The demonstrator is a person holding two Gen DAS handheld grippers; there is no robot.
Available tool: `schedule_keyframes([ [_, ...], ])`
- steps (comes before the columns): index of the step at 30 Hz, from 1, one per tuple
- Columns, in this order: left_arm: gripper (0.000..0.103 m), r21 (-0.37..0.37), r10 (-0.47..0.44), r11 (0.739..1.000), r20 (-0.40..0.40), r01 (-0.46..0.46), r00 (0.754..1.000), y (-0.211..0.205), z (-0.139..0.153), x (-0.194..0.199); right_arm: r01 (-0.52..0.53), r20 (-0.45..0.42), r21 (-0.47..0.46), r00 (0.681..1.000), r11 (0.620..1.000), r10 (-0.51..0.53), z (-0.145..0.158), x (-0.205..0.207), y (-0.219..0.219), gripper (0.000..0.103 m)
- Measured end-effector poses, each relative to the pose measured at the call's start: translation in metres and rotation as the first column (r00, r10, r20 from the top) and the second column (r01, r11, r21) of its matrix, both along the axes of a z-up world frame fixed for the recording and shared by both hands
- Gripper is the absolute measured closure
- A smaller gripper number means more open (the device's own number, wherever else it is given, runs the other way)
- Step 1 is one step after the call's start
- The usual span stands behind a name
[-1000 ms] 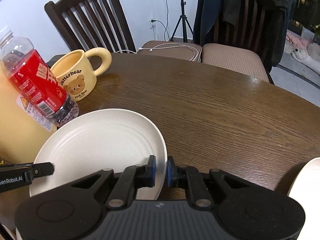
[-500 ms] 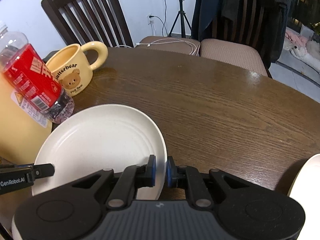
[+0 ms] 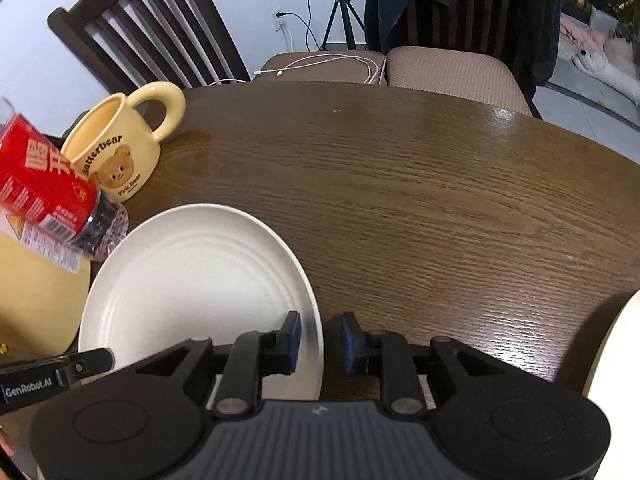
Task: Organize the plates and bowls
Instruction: 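Lift the cream plate off the table with both grippers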
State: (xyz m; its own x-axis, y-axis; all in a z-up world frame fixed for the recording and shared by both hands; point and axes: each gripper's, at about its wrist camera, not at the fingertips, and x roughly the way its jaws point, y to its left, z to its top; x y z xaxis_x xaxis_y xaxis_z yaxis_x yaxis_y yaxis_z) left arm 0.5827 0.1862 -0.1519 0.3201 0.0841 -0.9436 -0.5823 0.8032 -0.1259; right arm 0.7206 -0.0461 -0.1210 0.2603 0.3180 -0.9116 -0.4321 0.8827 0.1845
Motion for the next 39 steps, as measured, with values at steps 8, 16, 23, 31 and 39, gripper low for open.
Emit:
schedule_keyframes([
  [8, 0.088, 0.026, -0.029, 0.999, 0.024, 0.028, 0.999, -0.004, -0.003, 0.005, -0.058, 0.031, -0.005, 0.998, 0.998, 0.058, 0.001, -0.006, 0.008, 0.090],
  [16, 0.088, 0.066, -0.061, 0.996, 0.043, 0.058, 0.997, -0.012, 0.005, 0.009, -0.071, 0.079, -0.015, 0.994, 0.997, 0.072, 0.007, -0.010, 0.006, 0.092],
  [23, 0.088, 0.083, -0.068, 0.995, 0.060, 0.063, 0.996, -0.016, 0.008, 0.016, -0.069, 0.099, -0.009, 0.993, 0.998, 0.070, 0.012, -0.011, 0.004, 0.092],
  [31, 0.088, 0.094, -0.070, 0.994, 0.080, 0.063, 0.994, -0.019, 0.018, 0.006, -0.070, 0.123, 0.003, 0.990, 0.998, 0.069, 0.025, -0.013, 0.001, 0.092],
  [39, 0.088, 0.108, -0.078, 0.992, 0.103, 0.067, 0.992, -0.024, 0.040, -0.006, -0.066, 0.148, 0.017, 0.987, 0.998, 0.063, 0.043, -0.019, -0.007, 0.092],
])
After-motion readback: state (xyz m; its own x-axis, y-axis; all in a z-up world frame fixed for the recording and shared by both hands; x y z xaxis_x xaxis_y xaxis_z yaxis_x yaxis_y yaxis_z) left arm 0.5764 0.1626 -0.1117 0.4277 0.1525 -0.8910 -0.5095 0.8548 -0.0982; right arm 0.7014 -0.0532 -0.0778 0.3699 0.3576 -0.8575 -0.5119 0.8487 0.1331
